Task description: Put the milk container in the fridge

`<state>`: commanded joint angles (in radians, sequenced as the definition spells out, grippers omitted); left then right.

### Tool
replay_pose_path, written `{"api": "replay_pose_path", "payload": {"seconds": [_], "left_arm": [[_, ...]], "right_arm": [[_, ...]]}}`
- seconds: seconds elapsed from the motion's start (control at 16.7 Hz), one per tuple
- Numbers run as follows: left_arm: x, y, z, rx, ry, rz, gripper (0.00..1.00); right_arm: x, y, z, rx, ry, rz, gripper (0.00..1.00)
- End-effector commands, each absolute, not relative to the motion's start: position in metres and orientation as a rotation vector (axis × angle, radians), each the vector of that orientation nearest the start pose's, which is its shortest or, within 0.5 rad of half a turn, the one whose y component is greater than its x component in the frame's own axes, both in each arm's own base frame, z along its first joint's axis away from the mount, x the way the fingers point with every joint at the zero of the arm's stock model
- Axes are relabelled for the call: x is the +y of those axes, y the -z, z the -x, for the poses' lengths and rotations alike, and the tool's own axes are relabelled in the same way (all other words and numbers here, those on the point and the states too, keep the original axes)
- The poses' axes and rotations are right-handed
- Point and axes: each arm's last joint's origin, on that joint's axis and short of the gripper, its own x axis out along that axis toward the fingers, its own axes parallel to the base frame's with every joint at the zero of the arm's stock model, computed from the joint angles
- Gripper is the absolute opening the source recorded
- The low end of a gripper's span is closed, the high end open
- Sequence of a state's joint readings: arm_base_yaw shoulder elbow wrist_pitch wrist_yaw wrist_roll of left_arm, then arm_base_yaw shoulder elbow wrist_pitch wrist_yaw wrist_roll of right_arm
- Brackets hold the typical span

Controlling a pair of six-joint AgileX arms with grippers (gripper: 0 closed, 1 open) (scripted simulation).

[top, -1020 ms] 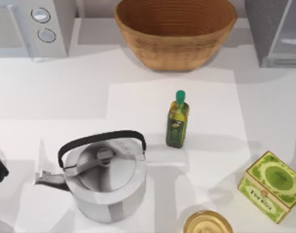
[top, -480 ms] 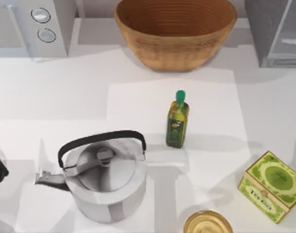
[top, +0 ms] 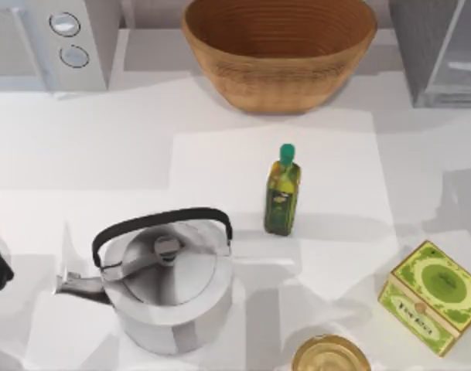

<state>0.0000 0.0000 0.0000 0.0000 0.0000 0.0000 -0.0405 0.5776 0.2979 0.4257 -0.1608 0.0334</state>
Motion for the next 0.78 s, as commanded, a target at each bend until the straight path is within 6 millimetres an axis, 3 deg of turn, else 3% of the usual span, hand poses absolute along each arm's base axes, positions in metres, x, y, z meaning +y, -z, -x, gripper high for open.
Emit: {"api": "replay_pose_path", "payload": {"seconds": [0.18,0.3,0.54,0.78], "left_arm": [[-0.001,-0.160,-0.106,0.000,0.000,0.000,1.00],[-0.001,-0.160,-0.106,0.000,0.000,0.000,1.00],[-0.001,-0.160,-0.106,0.000,0.000,0.000,1.00],[-0.001,-0.160,-0.106,0.000,0.000,0.000,1.00]], "right_arm": [[-0.009,-0.258,-0.212,-0.107,-0.141,-0.003,0.00],[-0.019,-0.249,-0.257,-0.071,-0.136,-0.002,0.00],[-0.050,-0.200,-0.339,-0.014,-0.099,-0.006,0.00],[-0.082,-0.145,-0.386,0.001,-0.045,-0.005,0.00]]}}
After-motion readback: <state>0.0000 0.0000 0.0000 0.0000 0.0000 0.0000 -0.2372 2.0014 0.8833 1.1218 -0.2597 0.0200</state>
